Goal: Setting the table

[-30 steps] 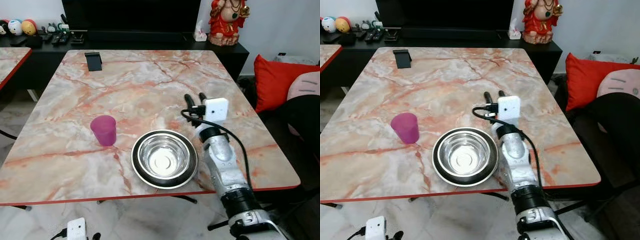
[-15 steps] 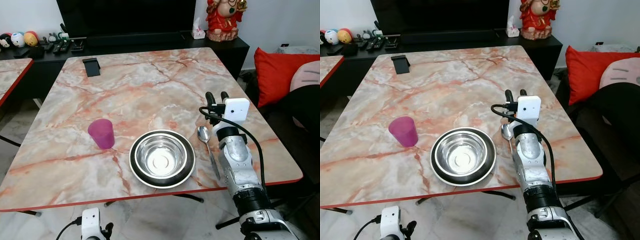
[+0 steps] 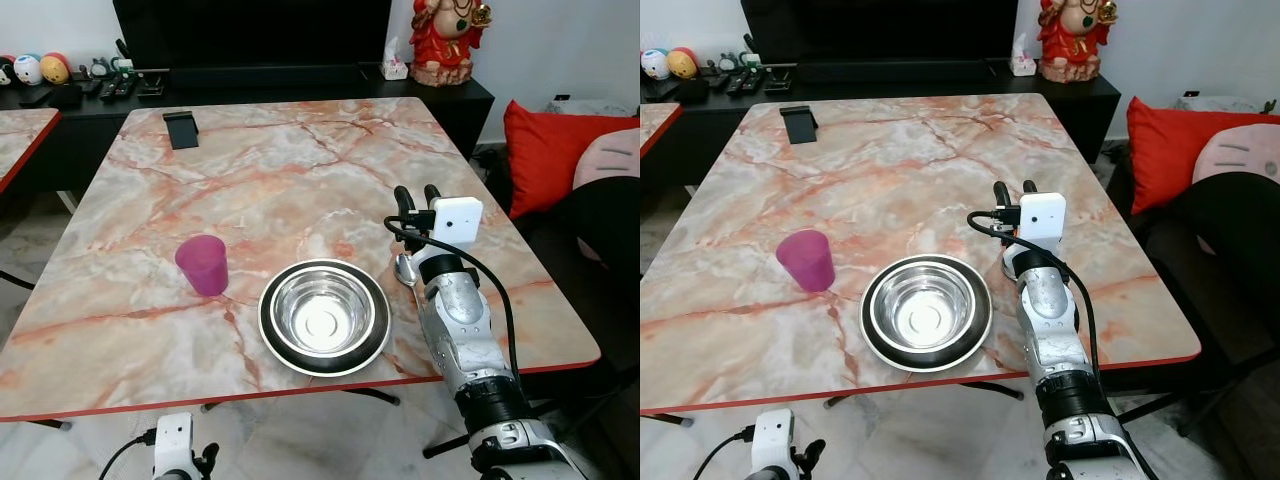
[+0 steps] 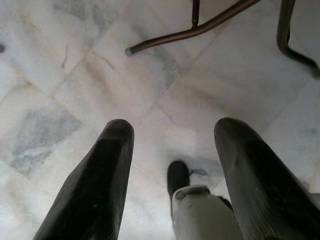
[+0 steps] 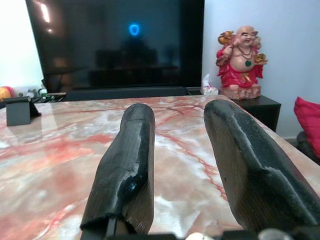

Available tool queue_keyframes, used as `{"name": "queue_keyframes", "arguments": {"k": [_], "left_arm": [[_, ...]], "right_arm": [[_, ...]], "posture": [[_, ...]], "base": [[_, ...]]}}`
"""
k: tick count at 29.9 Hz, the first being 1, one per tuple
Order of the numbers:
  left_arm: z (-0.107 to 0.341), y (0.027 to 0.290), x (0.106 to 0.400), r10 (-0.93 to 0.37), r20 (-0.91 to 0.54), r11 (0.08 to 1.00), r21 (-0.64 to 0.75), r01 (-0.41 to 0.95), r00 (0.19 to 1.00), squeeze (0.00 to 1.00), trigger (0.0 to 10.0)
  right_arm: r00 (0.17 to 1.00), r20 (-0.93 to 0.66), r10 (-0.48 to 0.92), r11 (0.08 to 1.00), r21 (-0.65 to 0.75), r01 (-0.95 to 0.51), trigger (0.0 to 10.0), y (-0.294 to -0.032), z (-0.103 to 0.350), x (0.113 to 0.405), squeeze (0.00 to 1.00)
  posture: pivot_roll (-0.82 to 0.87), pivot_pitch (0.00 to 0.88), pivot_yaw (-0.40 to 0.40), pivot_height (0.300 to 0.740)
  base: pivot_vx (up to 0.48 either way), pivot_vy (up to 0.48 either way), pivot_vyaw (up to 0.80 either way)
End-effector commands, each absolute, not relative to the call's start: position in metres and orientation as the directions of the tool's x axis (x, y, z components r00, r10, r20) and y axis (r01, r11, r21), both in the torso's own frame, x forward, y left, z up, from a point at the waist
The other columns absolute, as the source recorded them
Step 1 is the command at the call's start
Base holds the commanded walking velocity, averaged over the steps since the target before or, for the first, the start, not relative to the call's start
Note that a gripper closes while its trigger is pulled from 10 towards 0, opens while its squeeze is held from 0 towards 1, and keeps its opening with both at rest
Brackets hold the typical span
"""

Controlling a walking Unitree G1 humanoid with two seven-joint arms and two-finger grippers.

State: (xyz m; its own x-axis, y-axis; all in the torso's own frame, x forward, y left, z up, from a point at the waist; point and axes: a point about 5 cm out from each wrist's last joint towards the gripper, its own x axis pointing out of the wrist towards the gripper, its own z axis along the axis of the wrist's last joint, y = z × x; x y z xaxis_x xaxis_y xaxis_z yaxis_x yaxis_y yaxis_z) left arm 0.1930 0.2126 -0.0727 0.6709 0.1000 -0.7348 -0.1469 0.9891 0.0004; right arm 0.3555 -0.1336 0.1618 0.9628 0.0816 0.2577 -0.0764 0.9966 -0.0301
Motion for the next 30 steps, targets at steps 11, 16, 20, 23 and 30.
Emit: {"name": "queue_keyframes", "arguments": {"k": [11, 16, 20, 23, 30], "left_arm": [[-0.084, 0.216, 0.170, 0.100, -0.781, 0.989, 0.012, -0.146, 0.617, 0.00, 10.0], [-0.085, 0.216, 0.165, 0.099, -0.786, 0.989, 0.012, -0.145, 0.610, 0.00, 10.0], [-0.086, 0.216, 0.163, 0.093, -0.788, 0.990, 0.011, -0.137, 0.609, 0.00, 10.0], [-0.086, 0.216, 0.162, 0.084, -0.790, 0.992, 0.012, -0.122, 0.607, 0.00, 10.0], [-0.087, 0.218, 0.160, 0.084, -0.794, 0.993, 0.018, -0.115, 0.602, 0.00, 10.0]], "right_arm": [[0.963, 0.257, 0.076, 0.997, -0.019, -0.073, 10.0, -0.130, 0.157, 0.343, 0.00], [0.956, 0.282, 0.082, 0.997, -0.028, -0.077, 10.0, -0.129, 0.164, 0.343, 0.00], [0.956, 0.283, 0.075, 0.997, -0.008, -0.076, 10.0, -0.128, 0.164, 0.342, 0.00], [0.960, 0.270, 0.071, 0.997, -0.001, -0.073, 10.0, -0.129, 0.161, 0.339, 0.00], [0.963, 0.260, 0.067, 0.997, 0.008, -0.072, 10.0, -0.128, 0.159, 0.337, 0.00]], "posture": [[-0.08, 0.000, 0.028, 0.740], [-0.09, 0.000, 0.035, 0.740], [-0.09, 0.000, 0.035, 0.740], [-0.09, 0.000, 0.036, 0.740], [-0.09, 0.000, 0.042, 0.740]], "base": [[0.000, 0.025, 0.00], [0.000, 0.301, 0.48], [0.000, 0.326, 0.60], [0.000, 0.317, 0.00], [0.000, 0.297, 0.00]]}}
